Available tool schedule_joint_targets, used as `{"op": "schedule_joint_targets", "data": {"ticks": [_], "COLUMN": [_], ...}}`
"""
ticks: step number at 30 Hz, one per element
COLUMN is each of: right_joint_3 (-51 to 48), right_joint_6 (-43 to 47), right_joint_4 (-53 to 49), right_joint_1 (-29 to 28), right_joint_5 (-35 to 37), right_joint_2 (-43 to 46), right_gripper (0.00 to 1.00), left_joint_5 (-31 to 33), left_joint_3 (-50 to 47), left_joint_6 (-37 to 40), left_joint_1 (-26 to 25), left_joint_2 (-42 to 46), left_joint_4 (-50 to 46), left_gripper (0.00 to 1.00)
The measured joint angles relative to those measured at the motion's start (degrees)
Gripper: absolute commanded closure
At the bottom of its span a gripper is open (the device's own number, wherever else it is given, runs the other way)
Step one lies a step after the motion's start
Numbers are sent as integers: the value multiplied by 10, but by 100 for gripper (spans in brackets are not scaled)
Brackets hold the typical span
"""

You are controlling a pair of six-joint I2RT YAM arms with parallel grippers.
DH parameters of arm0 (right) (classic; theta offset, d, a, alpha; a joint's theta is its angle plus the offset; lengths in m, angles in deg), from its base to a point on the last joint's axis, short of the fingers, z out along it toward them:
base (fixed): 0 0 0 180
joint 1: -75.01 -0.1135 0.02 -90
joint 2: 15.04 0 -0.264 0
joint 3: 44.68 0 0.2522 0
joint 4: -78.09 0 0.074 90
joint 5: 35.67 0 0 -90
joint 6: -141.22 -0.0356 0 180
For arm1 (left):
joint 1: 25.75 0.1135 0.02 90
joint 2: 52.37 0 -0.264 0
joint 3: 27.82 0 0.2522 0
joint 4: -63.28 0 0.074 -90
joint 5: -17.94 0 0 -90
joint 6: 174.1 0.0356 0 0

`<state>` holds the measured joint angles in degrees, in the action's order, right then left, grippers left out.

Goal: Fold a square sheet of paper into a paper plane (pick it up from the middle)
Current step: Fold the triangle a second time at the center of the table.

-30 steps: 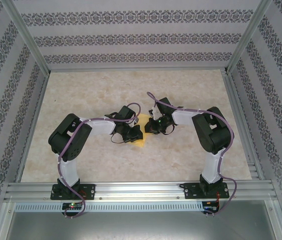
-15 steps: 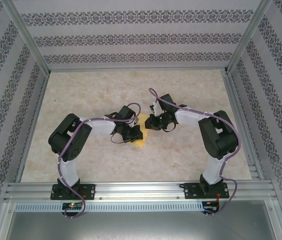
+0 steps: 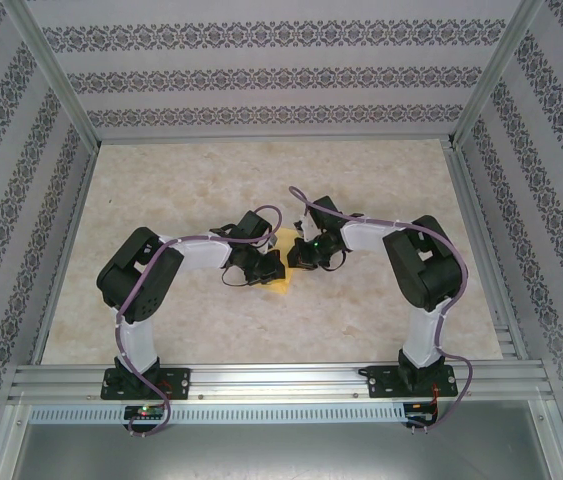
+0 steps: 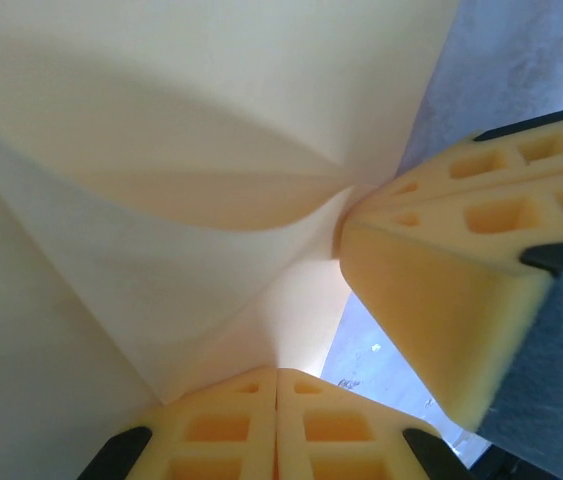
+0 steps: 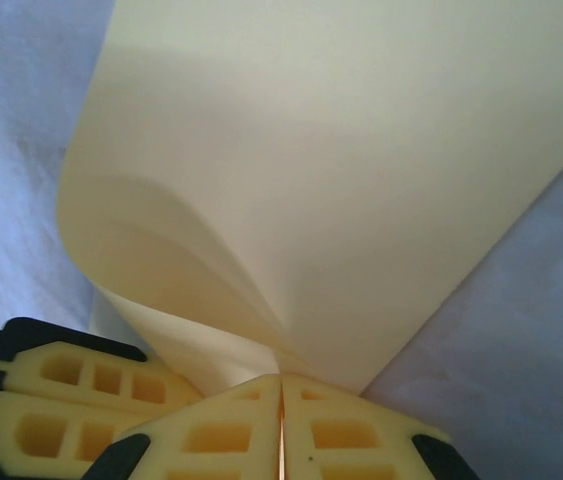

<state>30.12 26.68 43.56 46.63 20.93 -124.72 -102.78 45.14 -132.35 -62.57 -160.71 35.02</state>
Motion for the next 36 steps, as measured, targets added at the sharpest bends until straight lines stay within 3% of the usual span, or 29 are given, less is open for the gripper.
{"op": "schedule_joint_targets", "data": {"ticks": [36], "right_joint_3": [20], "right_joint_6": [17], "right_joint_4": [-28], "right_joint_1": [-1], "right_joint_5": [18], "right_joint_2": [-4], "right_gripper": [90], "left_joint_5": [90], "left_joint_3": [22], "left_joint_6": [-3], "left_joint_1": [1], "left_joint_2": [4], "left_joint_4": [-31], "left_gripper": [95]}}
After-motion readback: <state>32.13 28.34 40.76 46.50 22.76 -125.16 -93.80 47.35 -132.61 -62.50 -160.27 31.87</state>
